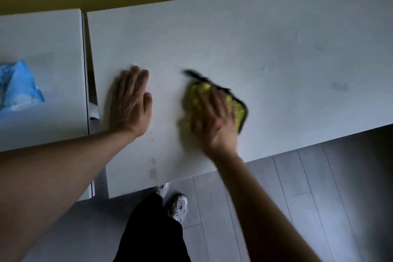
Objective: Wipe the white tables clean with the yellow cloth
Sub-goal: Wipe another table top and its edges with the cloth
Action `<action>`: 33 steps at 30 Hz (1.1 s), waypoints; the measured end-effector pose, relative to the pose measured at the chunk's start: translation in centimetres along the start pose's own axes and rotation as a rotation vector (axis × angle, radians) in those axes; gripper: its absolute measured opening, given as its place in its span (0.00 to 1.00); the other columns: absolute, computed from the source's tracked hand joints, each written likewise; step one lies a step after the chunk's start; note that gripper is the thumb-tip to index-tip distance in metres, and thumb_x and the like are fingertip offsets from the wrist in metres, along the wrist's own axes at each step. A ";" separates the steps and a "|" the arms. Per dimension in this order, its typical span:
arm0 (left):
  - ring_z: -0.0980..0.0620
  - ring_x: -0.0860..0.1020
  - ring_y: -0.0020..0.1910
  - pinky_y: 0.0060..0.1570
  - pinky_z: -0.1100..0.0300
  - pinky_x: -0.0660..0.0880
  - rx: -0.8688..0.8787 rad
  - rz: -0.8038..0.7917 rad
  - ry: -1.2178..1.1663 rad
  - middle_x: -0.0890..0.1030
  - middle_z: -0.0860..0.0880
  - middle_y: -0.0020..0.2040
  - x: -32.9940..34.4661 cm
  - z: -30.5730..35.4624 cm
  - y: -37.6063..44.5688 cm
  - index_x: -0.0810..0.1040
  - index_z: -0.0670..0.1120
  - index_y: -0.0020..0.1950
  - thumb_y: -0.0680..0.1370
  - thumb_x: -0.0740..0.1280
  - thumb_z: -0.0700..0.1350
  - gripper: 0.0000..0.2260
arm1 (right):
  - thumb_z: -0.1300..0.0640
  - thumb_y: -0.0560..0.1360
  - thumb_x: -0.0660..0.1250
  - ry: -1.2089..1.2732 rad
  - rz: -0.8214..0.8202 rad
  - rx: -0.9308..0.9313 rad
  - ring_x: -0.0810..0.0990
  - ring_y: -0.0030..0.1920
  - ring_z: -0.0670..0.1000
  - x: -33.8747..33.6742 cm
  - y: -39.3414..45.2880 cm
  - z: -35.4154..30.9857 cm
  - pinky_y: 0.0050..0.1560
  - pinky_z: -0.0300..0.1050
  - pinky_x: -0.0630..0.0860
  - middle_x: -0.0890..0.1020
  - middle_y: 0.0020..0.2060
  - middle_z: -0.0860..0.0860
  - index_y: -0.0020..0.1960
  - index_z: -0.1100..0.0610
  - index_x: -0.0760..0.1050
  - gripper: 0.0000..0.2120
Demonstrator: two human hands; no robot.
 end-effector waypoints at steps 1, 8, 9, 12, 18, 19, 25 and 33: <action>0.39 0.56 0.83 0.82 0.44 0.50 -0.005 0.000 -0.002 0.59 0.42 0.84 0.1 0.0 0.0 0.62 0.43 0.83 0.83 0.53 0.47 0.27 | 0.50 0.77 0.65 -0.018 0.060 0.095 0.57 0.79 0.59 -1.8 0.8 3.1 0.77 0.59 0.55 0.63 0.78 0.57 0.78 0.51 0.64 0.30; 0.39 0.54 0.83 0.82 0.44 0.49 -0.011 0.012 0.008 0.57 0.42 0.84 0.4 -0.1 0.2 0.60 0.43 0.83 0.83 0.53 0.47 0.27 | 0.50 0.81 0.59 -0.120 0.219 0.443 0.55 0.80 0.58 -5.6 2.5 10.6 0.78 0.59 0.50 0.61 0.79 0.56 0.79 0.52 0.62 0.27; 0.39 0.54 0.83 0.82 0.44 0.49 -0.011 0.019 0.004 0.57 0.42 0.84 0.3 -0.2 0.3 0.60 0.43 0.83 0.83 0.53 0.47 0.27 | 0.50 0.80 0.58 -0.109 0.220 0.413 0.56 0.79 0.59 -5.1 2.7 9.1 0.77 0.60 0.53 0.62 0.78 0.58 0.78 0.53 0.64 0.27; 0.39 0.55 0.83 0.82 0.42 0.51 -0.004 0.054 -0.019 0.59 0.41 0.83 0.1 -0.1 0.1 0.61 0.41 0.83 0.83 0.55 0.45 0.27 | 0.51 0.78 0.60 -0.033 0.127 0.182 0.57 0.79 0.62 -1.0 3.1 1.5 0.74 0.61 0.59 0.63 0.77 0.60 0.77 0.55 0.65 0.28; 0.39 0.60 0.82 0.80 0.40 0.56 0.016 0.081 -0.091 0.63 0.38 0.81 -0.3 -0.5 0.2 0.63 0.37 0.81 0.83 0.54 0.44 0.26 | 0.43 0.81 0.56 0.000 -0.053 -0.053 0.50 0.81 0.53 5.8 4.9 -9.1 0.79 0.58 0.51 0.59 0.80 0.53 0.79 0.47 0.61 0.27; 0.39 0.59 0.82 0.80 0.40 0.56 0.017 0.079 -0.096 0.62 0.38 0.82 -0.2 -0.4 0.3 0.63 0.37 0.81 0.83 0.54 0.43 0.26 | 0.43 0.81 0.56 -0.012 -0.058 -0.079 0.51 0.81 0.53 5.6 5.6 -8.9 0.79 0.58 0.49 0.59 0.80 0.53 0.79 0.47 0.61 0.27; 0.40 0.58 0.82 0.81 0.43 0.54 -0.013 0.080 -0.070 0.61 0.40 0.82 -0.5 -0.2 0.4 0.62 0.38 0.81 0.83 0.55 0.40 0.26 | 0.52 0.78 0.65 -0.038 0.087 0.132 0.59 0.78 0.61 0.6 11.3 -0.3 0.77 0.58 0.54 0.64 0.77 0.59 0.76 0.53 0.67 0.27; 0.40 0.55 0.83 0.82 0.42 0.53 -0.035 0.067 -0.059 0.59 0.41 0.83 0.0 -0.3 0.5 0.60 0.38 0.82 0.83 0.56 0.40 0.26 | 0.50 0.82 0.58 -0.147 0.170 0.416 0.53 0.80 0.57 -2.0 14.5 5.6 0.78 0.58 0.52 0.59 0.80 0.56 0.80 0.51 0.60 0.27</action>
Point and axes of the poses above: each hand's wrist, its own y-axis towards the middle knuckle, its own x-axis out of the palm, z = x × y, the point moved 9 cm from there along y, towards the middle knuckle
